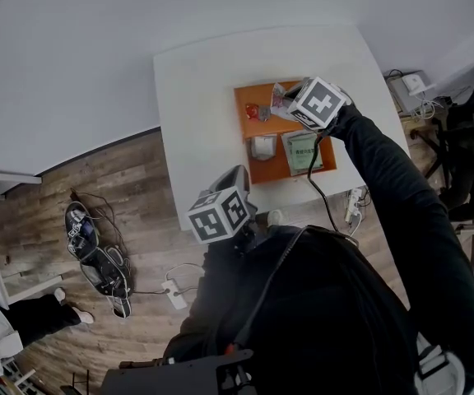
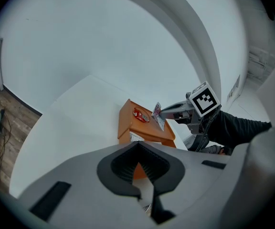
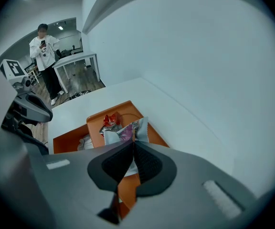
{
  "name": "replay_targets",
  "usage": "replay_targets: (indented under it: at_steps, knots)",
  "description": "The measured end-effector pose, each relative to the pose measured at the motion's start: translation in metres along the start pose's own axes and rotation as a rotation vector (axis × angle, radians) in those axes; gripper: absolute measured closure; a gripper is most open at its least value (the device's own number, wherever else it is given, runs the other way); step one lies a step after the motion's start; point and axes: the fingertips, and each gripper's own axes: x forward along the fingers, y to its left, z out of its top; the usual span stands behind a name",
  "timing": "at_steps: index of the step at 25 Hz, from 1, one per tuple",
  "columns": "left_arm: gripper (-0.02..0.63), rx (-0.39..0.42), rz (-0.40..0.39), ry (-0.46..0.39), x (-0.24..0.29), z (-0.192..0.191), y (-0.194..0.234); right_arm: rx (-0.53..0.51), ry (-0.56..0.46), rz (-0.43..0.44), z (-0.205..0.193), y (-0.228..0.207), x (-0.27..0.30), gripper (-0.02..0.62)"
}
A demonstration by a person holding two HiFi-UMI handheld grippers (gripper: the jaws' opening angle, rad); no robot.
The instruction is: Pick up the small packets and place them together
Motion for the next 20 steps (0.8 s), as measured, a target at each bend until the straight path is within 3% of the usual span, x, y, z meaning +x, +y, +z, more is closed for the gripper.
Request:
replay_targets:
  at_steps: [9, 12, 15, 20]
  knots:
    - [0.607, -0.007, -0.002, 0.004, 0.002, -0.001, -0.001, 0.021, -0.003, 0.025, 0.000, 0.001, 0.006, 0.580]
    - [0.607, -0.007, 0.002, 0.004, 0.000, 0.000, 0.001, 0.026, -0.022, -0.023, 0.000, -0.007, 0.009, 0.572]
    - [0.607, -0.008, 0.004, 0.003, 0.000, 0.000, 0.003, 0.024, -0.014, -0.011, -0.005, -0.008, 0.011, 0.503]
    - [0.607, -0.004, 0.001, 0.009, 0.001, 0.000, 0.002, 0.023, -0.046, -0.004, -0.005, -0.009, 0.009, 0.479]
